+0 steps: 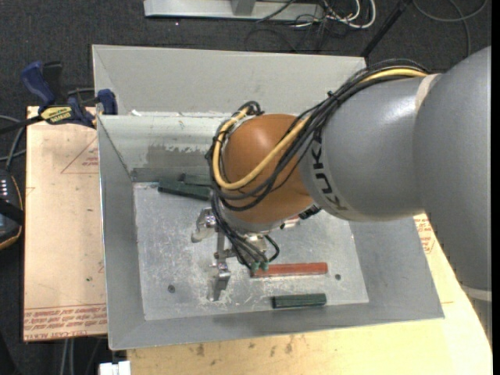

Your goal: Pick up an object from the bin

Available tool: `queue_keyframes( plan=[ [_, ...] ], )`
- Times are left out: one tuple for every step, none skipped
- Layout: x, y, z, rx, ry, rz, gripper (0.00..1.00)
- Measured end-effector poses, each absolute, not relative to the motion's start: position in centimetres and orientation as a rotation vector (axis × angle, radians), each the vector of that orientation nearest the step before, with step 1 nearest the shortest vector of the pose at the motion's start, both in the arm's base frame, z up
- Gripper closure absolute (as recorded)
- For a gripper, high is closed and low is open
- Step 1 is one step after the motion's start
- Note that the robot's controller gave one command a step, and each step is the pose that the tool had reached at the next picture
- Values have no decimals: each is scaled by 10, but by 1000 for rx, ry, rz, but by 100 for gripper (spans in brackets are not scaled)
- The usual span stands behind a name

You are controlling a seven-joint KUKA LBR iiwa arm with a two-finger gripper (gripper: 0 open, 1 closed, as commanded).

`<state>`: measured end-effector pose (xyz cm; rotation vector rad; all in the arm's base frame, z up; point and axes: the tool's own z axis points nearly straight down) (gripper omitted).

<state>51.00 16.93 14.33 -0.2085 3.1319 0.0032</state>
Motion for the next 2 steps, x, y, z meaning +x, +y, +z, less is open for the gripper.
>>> queue_keyframes(
  plan=[
    [508,145,112,-351,3121,1,0],
    [537,115,133,-365,3125,2,0]
  ],
)
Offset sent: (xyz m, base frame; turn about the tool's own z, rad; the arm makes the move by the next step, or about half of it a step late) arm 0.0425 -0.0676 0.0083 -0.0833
